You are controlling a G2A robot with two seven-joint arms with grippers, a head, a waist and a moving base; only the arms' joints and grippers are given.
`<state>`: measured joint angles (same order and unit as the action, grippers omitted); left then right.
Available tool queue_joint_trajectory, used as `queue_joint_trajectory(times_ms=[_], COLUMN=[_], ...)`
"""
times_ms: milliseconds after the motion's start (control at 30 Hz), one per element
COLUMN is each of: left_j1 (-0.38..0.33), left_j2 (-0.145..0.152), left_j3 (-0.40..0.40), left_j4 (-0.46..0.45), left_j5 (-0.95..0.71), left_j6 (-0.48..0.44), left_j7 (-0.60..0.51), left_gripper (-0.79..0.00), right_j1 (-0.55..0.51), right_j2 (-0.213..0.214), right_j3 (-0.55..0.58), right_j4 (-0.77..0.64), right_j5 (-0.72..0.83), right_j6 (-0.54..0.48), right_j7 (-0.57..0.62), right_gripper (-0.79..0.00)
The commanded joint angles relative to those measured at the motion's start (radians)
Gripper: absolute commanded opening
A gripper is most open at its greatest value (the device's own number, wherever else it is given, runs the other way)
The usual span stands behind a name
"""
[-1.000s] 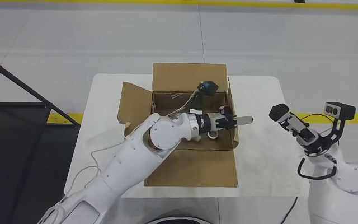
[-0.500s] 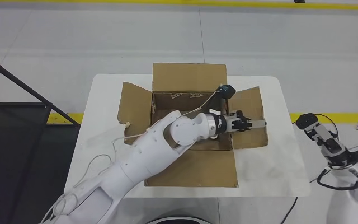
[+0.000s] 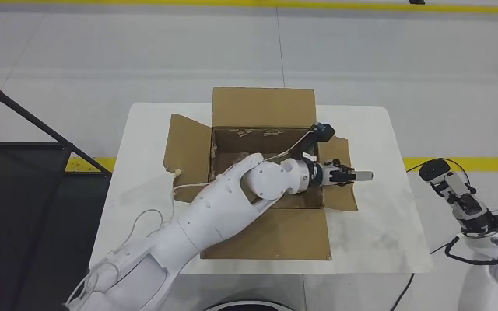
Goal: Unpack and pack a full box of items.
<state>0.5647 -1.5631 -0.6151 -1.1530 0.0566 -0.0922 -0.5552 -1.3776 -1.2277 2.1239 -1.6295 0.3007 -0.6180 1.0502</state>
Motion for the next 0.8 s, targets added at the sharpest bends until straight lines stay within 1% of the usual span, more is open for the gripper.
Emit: queue_joint_trajectory(times_ms=[0, 133, 233, 300, 400, 533, 633, 767], left_j1=[0.003, 0.012, 0.024, 0.041, 0.087, 0.193, 0.295, 0.443], left_j2=[-0.002, 0.001, 0.014, 0.028, 0.057, 0.102, 0.134, 0.168], left_j3=[-0.006, -0.032, -0.074, -0.112, -0.187, -0.32, -0.431, -0.585], left_j4=[-0.002, -0.025, -0.071, -0.12, -0.221, -0.4, -0.544, -0.722], left_j5=[-0.001, 0.004, 0.015, 0.041, 0.085, 0.17, 0.227, 0.268], left_j6=[-0.004, -0.005, 0.004, 0.014, 0.036, 0.073, 0.101, 0.111], left_j7=[0.0, -0.015, -0.033, -0.039, -0.058, -0.071, -0.094, -0.112], left_gripper=[0.0, 0.0, 0.0, 0.0, 0.0, 0.0, 0.0, 0.0], right_j1=[0.0, 0.0, -0.004, -0.009, -0.011, 0.005, 0.037, 0.099], right_j2=[0.0, 0.0, 0.001, 0.004, 0.009, 0.02, 0.03, 0.043], right_j3=[0.0, 0.0, -0.006, -0.013, -0.027, -0.047, -0.082, -0.157], right_j4=[0.0, 0.0, -0.017, -0.048, -0.097, -0.167, -0.222, -0.286], right_j5=[0.0, 0.0, -0.015, -0.048, -0.072, -0.121, -0.158, -0.236], right_j6=[0.0, 0.0, 0.005, 0.001, -0.02, -0.038, -0.04, -0.007], right_j7=[0.0, 0.0, -0.018, -0.036, -0.04, -0.031, -0.011, 0.035], right_gripper=[0.0, 0.0, 0.0, 0.0, 0.0, 0.0, 0.0, 0.0])
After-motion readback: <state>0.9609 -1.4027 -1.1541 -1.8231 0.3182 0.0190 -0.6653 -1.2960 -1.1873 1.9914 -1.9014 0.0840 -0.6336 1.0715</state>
